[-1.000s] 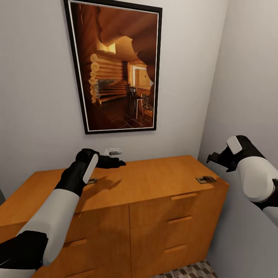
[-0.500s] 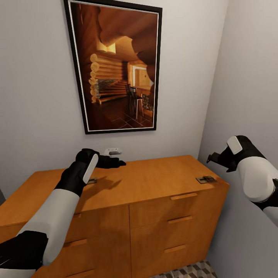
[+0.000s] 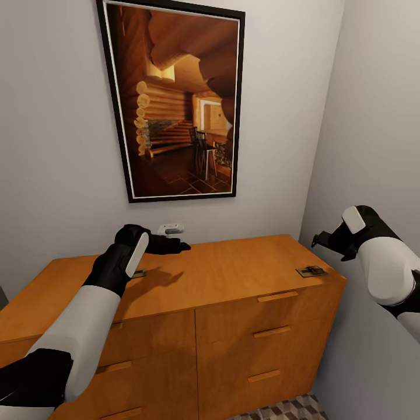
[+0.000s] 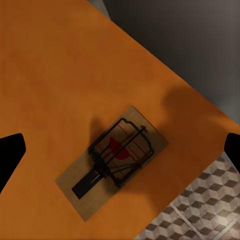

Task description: Take the four mousetraps from the cabinet in the bathroom and place them on the bathroom floor. Make sure all four end up on the same floor surface, and ensure that at least two of them are either under or directly next to the same bathroom sink.

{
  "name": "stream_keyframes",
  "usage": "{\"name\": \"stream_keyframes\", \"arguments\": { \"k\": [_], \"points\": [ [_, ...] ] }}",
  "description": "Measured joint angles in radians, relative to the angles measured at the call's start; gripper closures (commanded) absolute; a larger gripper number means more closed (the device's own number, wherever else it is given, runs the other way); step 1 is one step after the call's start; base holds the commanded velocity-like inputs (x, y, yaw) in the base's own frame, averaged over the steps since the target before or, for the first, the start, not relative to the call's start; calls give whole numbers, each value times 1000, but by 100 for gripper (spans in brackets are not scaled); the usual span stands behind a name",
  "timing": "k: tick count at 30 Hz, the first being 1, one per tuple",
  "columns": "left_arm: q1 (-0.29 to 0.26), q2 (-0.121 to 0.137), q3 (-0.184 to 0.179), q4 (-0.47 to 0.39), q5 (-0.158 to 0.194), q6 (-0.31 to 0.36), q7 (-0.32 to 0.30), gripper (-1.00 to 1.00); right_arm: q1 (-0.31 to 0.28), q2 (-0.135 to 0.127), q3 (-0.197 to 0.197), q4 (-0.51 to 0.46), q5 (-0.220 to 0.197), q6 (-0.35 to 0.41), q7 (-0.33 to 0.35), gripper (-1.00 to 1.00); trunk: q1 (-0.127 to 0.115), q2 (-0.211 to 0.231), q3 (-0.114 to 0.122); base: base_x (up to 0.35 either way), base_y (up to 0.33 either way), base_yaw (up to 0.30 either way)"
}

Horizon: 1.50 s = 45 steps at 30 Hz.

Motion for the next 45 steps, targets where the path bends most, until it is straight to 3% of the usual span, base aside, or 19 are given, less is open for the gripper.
{"name": "stream_keyframes", "arguments": {
  "k": [27,45],
  "points": [
    [0,1,0,7,0,-1,0,-100,0,6,-5,29,-14,-86,6,-100,0,0,0,0,0,0],
    [0,-2,0,11,0,-1,0,-100,0,-11,-8,117,-12,-170,5,-100,0,0,0,0,0,0]
  ]
}}
